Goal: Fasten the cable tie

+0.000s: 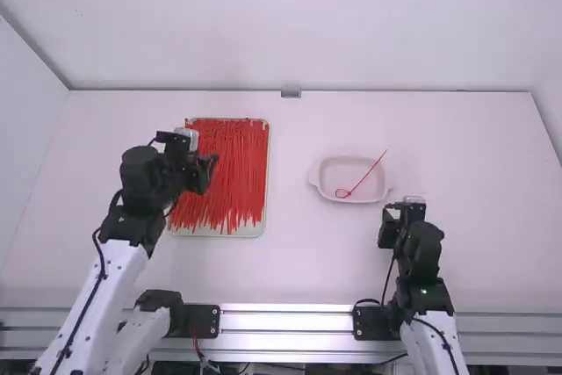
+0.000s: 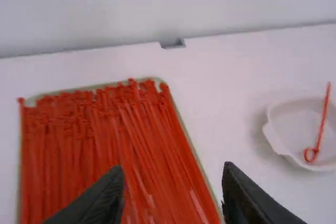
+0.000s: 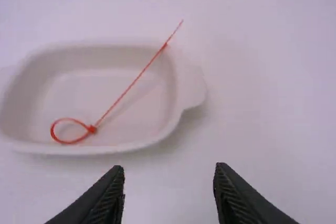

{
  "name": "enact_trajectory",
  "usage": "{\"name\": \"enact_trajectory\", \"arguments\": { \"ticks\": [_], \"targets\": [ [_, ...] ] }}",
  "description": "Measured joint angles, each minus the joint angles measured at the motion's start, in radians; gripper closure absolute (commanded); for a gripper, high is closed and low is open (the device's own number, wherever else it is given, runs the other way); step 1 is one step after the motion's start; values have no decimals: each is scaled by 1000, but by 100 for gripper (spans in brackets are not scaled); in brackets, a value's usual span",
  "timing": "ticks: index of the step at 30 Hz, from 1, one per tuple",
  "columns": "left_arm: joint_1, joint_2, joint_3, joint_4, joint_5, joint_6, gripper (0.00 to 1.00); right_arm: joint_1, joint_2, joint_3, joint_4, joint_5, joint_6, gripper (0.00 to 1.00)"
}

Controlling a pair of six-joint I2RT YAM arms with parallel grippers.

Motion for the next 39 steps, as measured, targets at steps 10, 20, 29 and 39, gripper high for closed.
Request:
{"name": "enact_trajectory", "arguments": {
  "ticks": [10,20,29,39],
  "targets": [
    [0,-230,-226,76,-219,-5,79,0,-200,-15,11,2,-9,81],
    [0,-441,-434,76,-306,-5,99,0,-352,-15,12,2,-12,95],
    [0,-593,-586,76,-306,-5,100,0,-432,-15,11,2,-13,100],
    [0,-728,-628,82,-314,-5,100,0,-432,-15,12,2,-10,100]
  ]
}}
